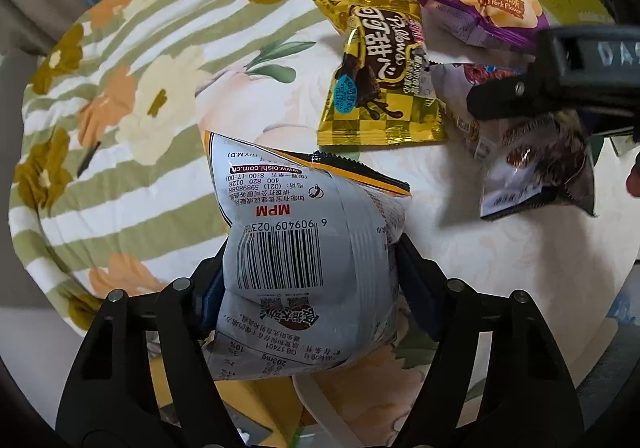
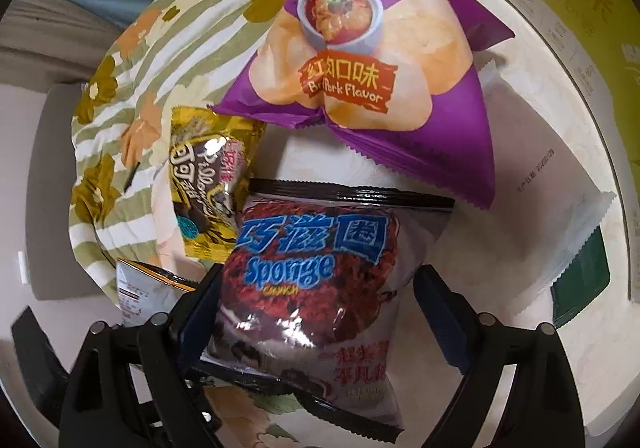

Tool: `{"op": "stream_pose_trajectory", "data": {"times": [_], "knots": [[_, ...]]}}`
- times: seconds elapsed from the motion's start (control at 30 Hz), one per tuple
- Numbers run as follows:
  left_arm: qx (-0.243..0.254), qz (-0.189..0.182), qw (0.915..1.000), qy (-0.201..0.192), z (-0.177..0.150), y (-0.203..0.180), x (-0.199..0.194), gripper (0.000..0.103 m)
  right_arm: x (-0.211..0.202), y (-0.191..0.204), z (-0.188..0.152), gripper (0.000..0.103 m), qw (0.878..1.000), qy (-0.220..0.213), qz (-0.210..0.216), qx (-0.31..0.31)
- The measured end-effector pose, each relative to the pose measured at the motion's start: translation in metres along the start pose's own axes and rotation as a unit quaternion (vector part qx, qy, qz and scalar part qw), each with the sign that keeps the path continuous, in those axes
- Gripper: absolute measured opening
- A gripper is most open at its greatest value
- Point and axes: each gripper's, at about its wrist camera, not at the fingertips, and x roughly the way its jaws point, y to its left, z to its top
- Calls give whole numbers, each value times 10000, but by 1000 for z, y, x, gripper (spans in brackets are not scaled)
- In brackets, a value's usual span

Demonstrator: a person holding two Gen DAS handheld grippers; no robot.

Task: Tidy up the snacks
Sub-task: 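Grasp the white MPM bag with the left gripper while the right grasps the Sponge bag, then carry both bags into the yellow-green box and open both grippers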

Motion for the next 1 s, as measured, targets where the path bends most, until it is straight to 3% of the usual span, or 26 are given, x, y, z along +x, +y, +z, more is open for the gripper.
{"op": "stream_pose_trajectory", "data": {"times": [0.13,0.37,0.57,1.0], "knots": [[-67,-73,9999,18,-1,-2,-6,70,2,-6,-4,90,10000,41,-35,-83],[-310,-256,9992,75,-10,0,-11,70,4,-5,-17,71,9994,63,-1,-345],[-569,-421,9975,32,-22,1,-17,70,-2,2,-30,62,9978,-71,-60,-663],[-1000,-740,9911,-483,-36,10,-66,70,-55,17,-63,61,9881,-844,-113,-1281]]}}
